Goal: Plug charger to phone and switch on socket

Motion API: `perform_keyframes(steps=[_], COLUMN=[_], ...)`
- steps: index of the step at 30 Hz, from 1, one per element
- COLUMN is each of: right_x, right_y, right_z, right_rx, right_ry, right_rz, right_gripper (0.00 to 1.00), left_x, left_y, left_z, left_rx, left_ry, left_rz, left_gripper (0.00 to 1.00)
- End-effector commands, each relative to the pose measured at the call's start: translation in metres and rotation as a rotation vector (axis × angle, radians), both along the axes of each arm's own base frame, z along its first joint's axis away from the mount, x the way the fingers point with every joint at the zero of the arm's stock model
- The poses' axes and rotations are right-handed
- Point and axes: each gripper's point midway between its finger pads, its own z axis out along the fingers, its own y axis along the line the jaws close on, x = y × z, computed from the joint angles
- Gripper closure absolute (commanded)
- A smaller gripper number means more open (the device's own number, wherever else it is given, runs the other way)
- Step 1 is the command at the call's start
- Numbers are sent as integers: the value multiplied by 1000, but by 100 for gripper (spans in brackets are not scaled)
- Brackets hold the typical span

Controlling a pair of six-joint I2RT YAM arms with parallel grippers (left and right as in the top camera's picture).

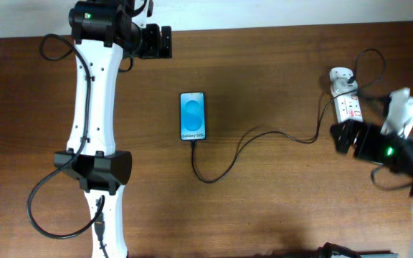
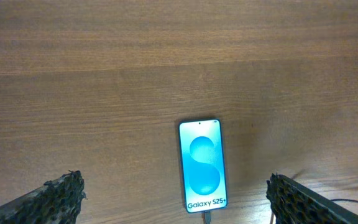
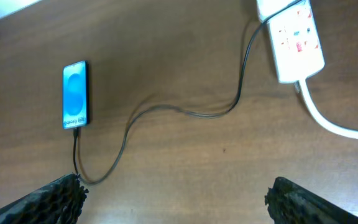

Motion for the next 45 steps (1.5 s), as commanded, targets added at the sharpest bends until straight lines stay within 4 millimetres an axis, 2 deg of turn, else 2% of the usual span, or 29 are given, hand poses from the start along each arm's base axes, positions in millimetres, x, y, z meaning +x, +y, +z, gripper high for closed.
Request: perform_keyframes(steps=[1,3,4,8,10,15,18,23,27,29,32,35,37,41,43,45], right_x=[-33,-55,-59,-57,-56,-54,-63,-82,-78,-71,-54,-35,-26,-16,-15,-13], right_y=[17,25,25,25,28,56,73,80,80,82,81,77,72,71,63,59], right_z=[-26,-39,-45,-57,-55,-22,-5,-13,-31,-46,-59,-61,-57,-64,-61,-73], right_rx=[62,105,113,142,160,74,24,-15,-75,-112,-185,-232,-263,-321,-342,-346], right_ry=[101,220,268,350,338,70,-101,-258,-463,-576,-769,-895,-964,-1092,-1096,-1041], right_rz=[-9,-10,-14,-15,-5,174,255,276,284,304,293,264,226,224,177,164], right_gripper=[2,2,1,1,2,2,2,2,2,2,2,2,2,2,2,2], left_x=[0,0,0,0,0,0,0,0,0,0,0,0,0,0,0,0], left_y=[2,2,2,2,2,2,2,2,2,2,2,2,2,2,2,2], left_z=[-2,-2,-2,-2,-2,-2,-2,-2,-2,-2,-2,-2,-2,-2,-2,-2], left_rx=[3,3,3,3,3,3,3,3,3,3,3,3,3,3,3,3], left_ry=[7,6,6,6,7,7,7,6,7,7,7,6,6,6,6,6], left_rz=[12,12,12,12,12,12,12,12,12,12,12,12,12,12,12,12], left_gripper=[1,1,1,0,1,1,0,1,1,1,1,1,1,1,1,1])
